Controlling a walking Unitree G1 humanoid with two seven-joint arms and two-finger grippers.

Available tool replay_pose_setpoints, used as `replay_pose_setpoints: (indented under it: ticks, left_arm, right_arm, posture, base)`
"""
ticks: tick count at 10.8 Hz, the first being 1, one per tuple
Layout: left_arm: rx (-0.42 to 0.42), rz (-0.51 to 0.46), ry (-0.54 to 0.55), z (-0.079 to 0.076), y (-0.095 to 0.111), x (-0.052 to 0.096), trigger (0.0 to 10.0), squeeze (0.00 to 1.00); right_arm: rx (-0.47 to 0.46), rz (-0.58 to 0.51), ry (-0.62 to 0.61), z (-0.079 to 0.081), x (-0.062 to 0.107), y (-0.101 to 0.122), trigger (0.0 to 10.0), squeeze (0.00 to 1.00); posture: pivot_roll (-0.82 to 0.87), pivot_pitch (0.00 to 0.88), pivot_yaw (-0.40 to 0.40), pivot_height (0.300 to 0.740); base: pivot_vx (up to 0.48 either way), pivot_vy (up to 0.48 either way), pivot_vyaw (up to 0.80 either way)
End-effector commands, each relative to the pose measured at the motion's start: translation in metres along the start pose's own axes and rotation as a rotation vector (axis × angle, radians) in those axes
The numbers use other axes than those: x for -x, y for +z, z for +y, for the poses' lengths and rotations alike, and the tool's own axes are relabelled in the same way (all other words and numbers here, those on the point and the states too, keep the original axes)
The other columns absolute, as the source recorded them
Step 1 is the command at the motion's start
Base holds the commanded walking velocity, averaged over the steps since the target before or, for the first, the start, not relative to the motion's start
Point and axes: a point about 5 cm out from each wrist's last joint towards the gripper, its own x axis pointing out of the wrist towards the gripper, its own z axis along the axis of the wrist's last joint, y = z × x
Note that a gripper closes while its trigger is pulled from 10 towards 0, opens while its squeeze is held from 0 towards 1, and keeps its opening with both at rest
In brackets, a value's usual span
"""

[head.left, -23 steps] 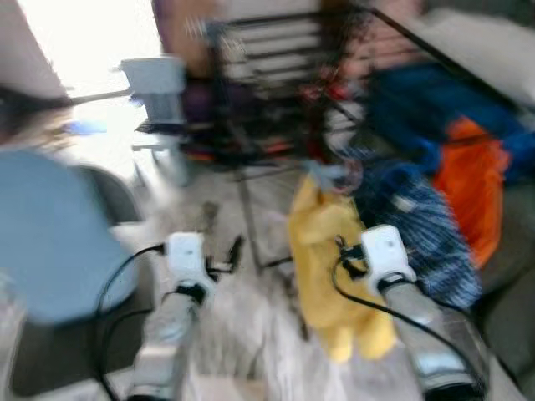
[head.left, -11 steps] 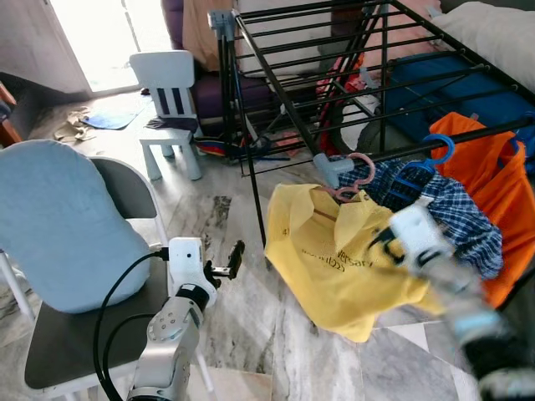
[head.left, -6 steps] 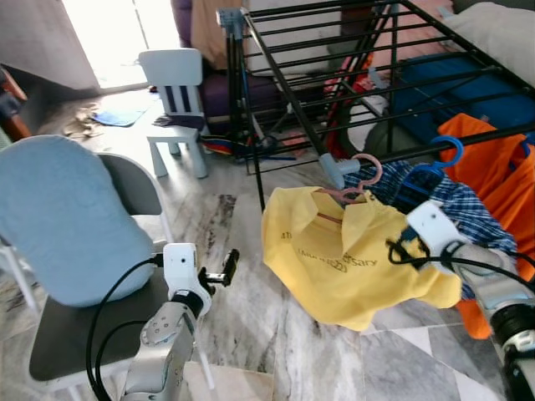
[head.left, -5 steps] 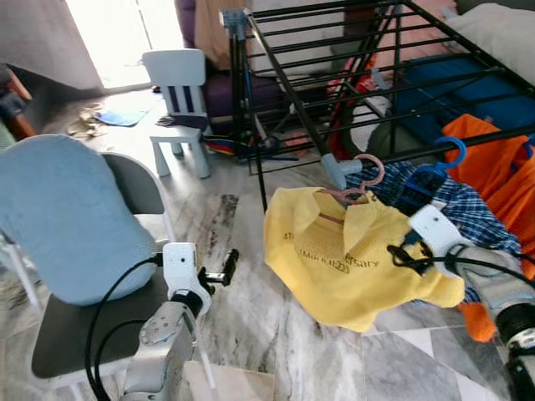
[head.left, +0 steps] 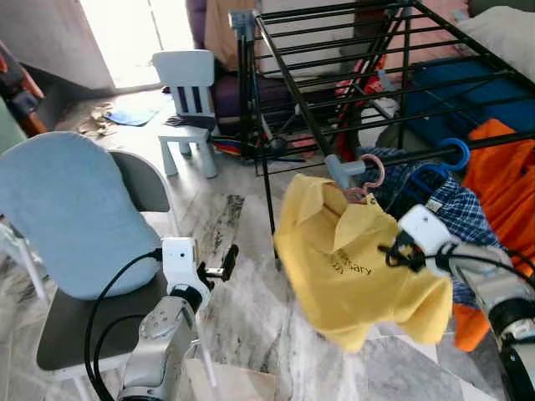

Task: Hang hanger

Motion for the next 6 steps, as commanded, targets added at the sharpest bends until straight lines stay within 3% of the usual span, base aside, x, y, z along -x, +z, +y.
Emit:
replay_pose_setpoints:
  ticks: [1, 2, 3, 4, 6]
  left_arm:
    - [0.000, 0.008, 0.010, 0.004, 0.000, 0.000, 10.0, 0.00]
    - [0.002, 0.012, 0.003, 0.002, -0.001, -0.001, 10.0, 0.00]
    - [0.002, 0.017, -0.003, 0.001, -0.002, -0.002, 10.0, 0.00]
    - [0.003, 0.019, -0.005, 0.001, -0.002, -0.002, 10.0, 0.00]
    - [0.009, 0.026, -0.011, -0.001, -0.003, -0.003, 10.0, 0.00]
  right_arm:
    - [0.001, 0.006, -0.028, -0.003, -0.001, 0.003, 10.0, 0.00]
    - [-0.022, 0.019, -0.077, -0.003, -0.003, 0.001, 10.0, 0.00]
    - [-0.074, 0.023, -0.108, -0.001, -0.005, -0.001, 5.9, 0.00]
    - [-0.151, 0.028, -0.124, 0.005, -0.009, -0.003, 0.0, 0.00]
    - [-0.233, 0.035, -0.115, 0.024, -0.018, -0.004, 0.0, 0.00]
  posture:
    - [-0.22, 0.000, 0.060, 0.740]
    - [-0.22, 0.000, 0.060, 0.740]
    - [-0.22, 0.000, 0.061, 0.740]
    - [-0.22, 0.000, 0.060, 0.740]
    - [-0.22, 0.000, 0.058, 0.740]
  base:
    - [0.000, 0.000, 0.00]
    - [0.000, 0.000, 0.00]
    - [0.000, 0.000, 0.00]
    - [0.000, 0.000, 0.00]
    - [0.000, 0.000, 0.00]
